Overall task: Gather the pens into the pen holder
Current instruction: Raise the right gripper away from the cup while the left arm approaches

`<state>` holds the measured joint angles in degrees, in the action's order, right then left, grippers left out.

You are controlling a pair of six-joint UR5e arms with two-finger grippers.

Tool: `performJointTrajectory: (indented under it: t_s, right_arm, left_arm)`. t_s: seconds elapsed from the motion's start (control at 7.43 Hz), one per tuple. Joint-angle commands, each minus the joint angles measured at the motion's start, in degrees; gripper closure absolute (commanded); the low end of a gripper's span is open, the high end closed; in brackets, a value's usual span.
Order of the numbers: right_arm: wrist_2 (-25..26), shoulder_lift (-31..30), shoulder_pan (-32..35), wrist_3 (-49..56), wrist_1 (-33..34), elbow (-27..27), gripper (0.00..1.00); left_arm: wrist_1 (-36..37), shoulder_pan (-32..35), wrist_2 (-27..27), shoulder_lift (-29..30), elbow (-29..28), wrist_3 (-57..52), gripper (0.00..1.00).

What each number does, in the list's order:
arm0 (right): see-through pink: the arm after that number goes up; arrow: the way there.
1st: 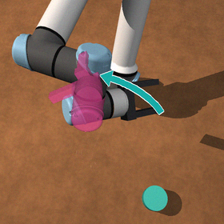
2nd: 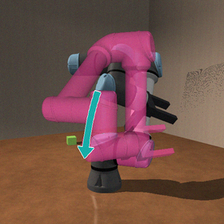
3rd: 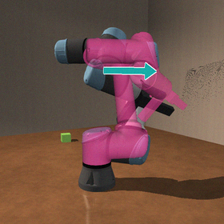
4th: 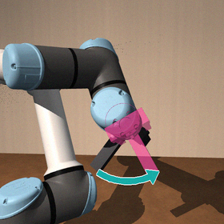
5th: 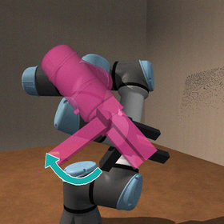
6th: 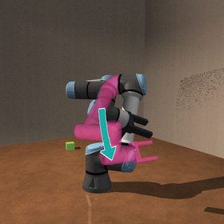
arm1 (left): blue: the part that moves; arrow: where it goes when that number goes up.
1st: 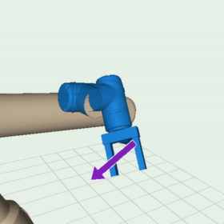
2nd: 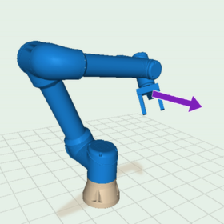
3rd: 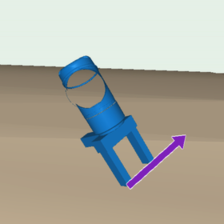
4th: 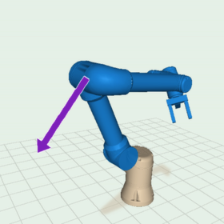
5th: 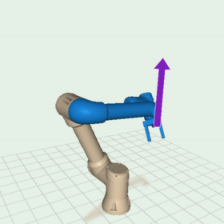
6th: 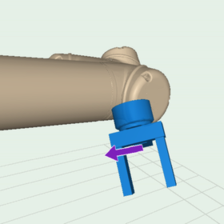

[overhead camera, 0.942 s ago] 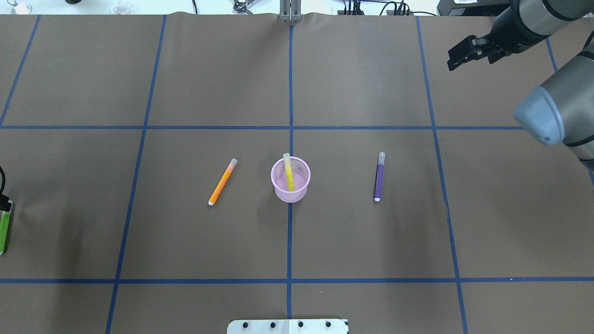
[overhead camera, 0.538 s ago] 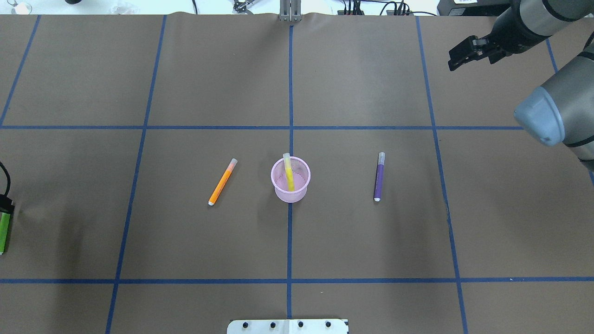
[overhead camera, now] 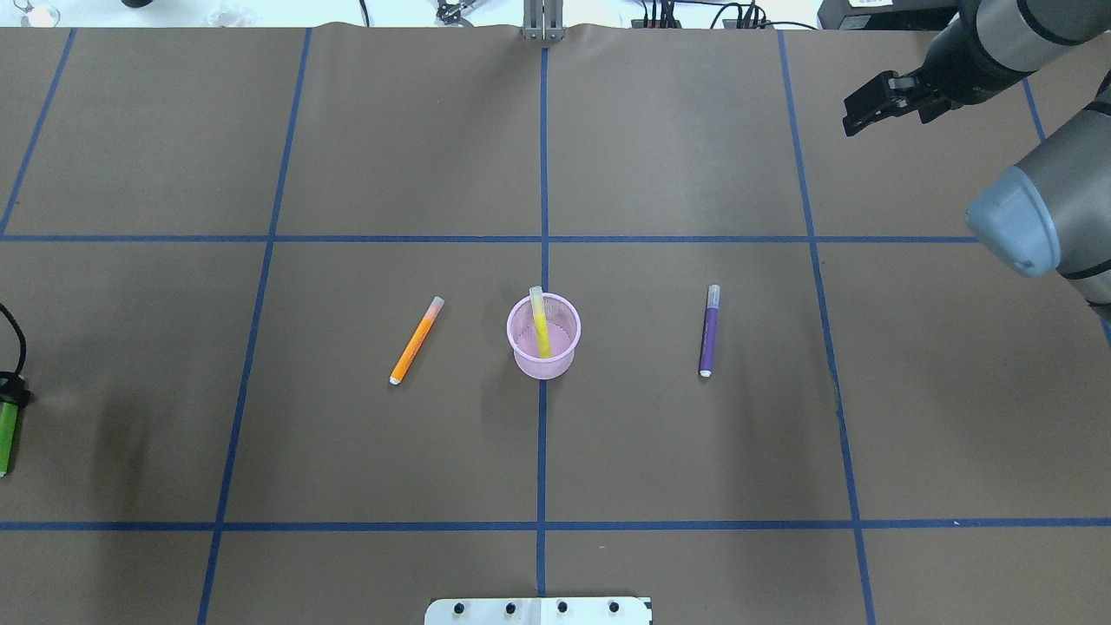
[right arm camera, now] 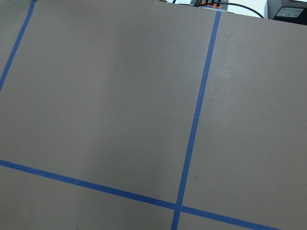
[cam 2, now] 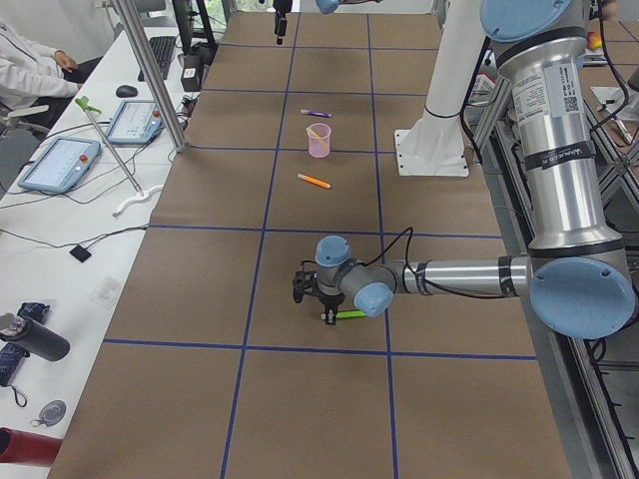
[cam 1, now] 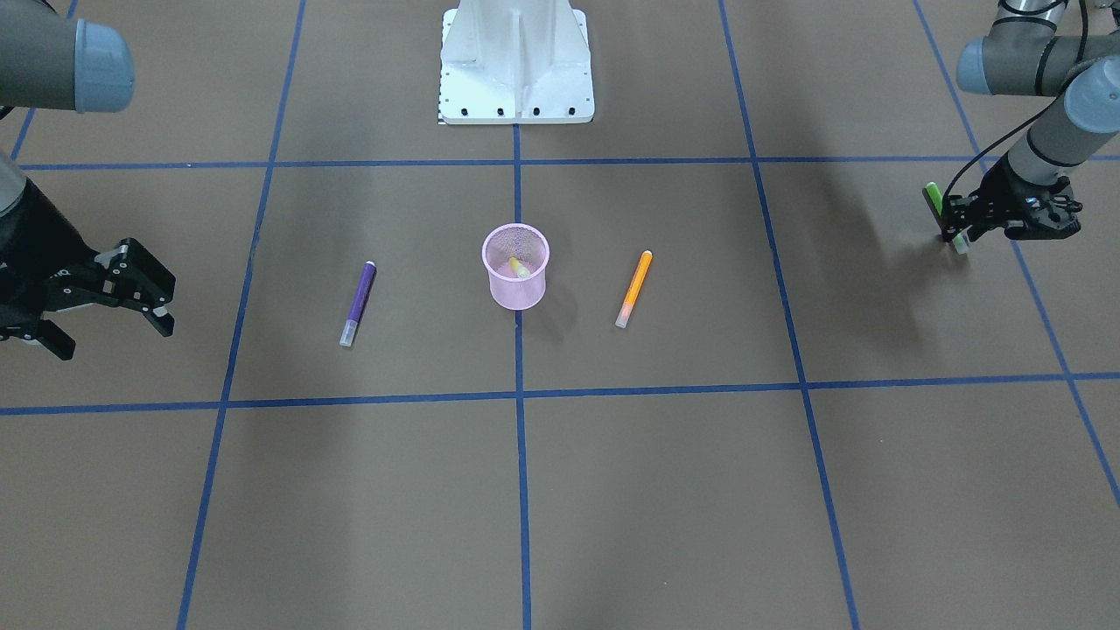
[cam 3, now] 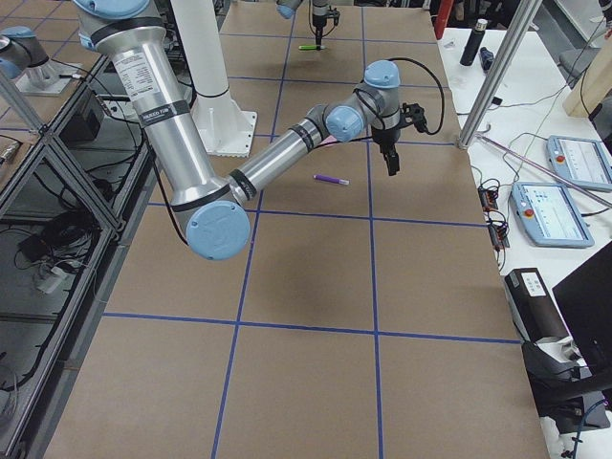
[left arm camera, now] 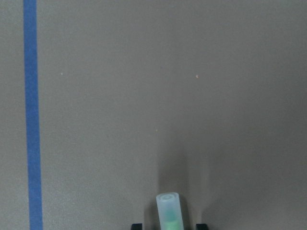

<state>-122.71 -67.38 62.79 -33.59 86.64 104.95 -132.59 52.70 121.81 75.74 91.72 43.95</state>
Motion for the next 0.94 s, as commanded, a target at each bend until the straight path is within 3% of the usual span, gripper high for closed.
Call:
performJointTrajectory:
  t_s: [0.0, 0.13, 0.54, 0.81]
  right_arm:
    - [0.0, -0.2, 0.0, 0.0, -0.2, 0.1, 0.00]
    - [0.0, -0.2, 0.0, 0.0, -0.2, 0.1, 0.00]
    - [-0.1, -0.4, 0.0, 0.0, -0.2, 0.1, 0.00]
    - [-0.1, -1.3, 0.0, -0.4, -0.8, 0.1, 0.00]
  left_arm:
    - [-1.0, 0.0, 0.3, 0.0, -0.2, -0.2, 0.91]
    - [-1.0, 0.0, 0.4, 0.1, 0.4, -0.4, 1.00]
    - [-0.8, 0.2, 0.4, 0.2, 7.6, -0.8, 1.00]
    - [-1.5, 0.1, -0.3, 6.5, 12.1, -0.9, 1.00]
